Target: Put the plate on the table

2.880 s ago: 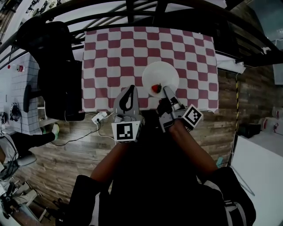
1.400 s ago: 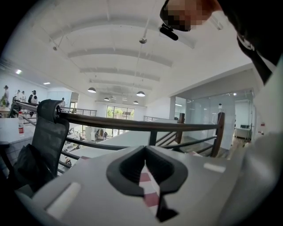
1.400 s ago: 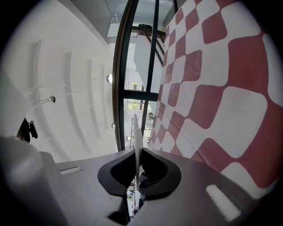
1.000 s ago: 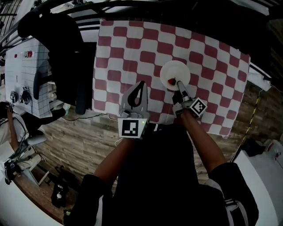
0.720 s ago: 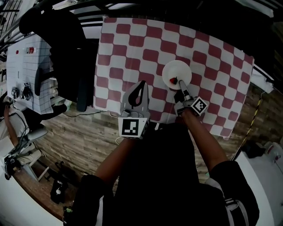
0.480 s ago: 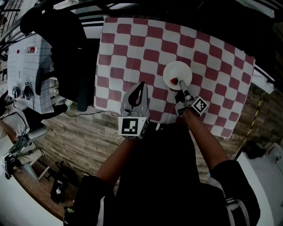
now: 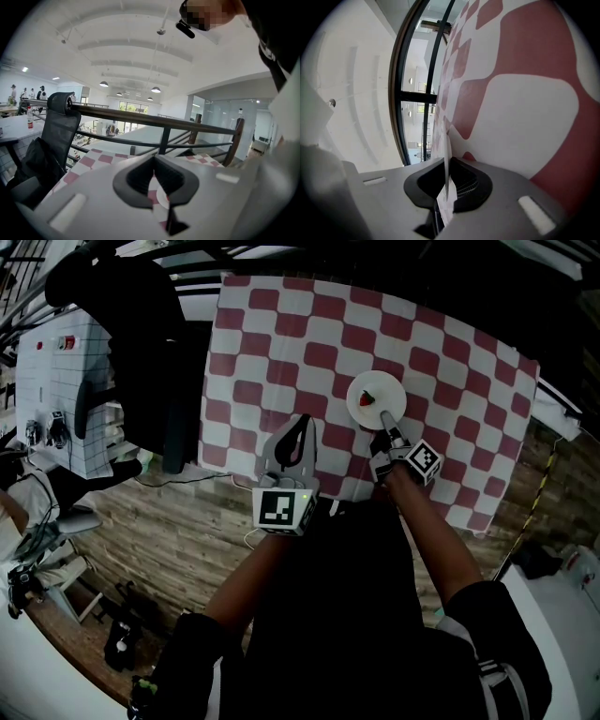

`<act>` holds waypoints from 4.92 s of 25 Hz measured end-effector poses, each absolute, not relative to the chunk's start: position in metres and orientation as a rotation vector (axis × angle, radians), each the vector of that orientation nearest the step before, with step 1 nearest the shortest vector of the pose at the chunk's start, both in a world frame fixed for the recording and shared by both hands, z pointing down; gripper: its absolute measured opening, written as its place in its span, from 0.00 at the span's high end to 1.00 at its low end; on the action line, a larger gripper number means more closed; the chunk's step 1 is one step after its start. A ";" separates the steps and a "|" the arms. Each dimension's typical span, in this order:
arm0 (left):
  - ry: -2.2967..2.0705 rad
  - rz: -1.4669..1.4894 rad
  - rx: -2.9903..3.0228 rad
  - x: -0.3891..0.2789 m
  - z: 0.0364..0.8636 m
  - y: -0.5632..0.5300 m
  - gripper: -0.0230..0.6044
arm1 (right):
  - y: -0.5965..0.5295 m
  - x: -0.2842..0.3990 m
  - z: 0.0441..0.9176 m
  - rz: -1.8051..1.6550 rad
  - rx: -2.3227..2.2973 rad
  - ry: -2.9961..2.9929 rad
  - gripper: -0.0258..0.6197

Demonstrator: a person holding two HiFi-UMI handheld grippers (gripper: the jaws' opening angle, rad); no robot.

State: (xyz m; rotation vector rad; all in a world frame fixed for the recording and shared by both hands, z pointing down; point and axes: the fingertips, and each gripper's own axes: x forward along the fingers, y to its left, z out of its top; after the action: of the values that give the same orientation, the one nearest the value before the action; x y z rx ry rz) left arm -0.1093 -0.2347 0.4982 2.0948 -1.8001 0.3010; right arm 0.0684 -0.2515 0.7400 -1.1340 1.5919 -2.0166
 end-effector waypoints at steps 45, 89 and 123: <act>-1.739 0.110 2.280 -0.089 0.435 -0.120 0.95 | -0.158 0.083 0.620 -1.863 -1.370 2.007 0.76; -1.630 -0.046 2.534 0.064 0.338 0.103 0.95 | 0.096 0.108 0.341 -0.471 -1.461 2.741 0.96; -1.603 -0.062 2.624 0.189 0.333 0.226 0.95 | 0.229 0.222 0.341 -0.203 -1.668 2.773 0.96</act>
State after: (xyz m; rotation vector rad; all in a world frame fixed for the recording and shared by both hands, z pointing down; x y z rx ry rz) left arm 0.1891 0.2260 0.3329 2.6238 -1.6035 -0.0620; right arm 0.2217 0.2287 0.3410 -1.6678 2.7726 -0.2025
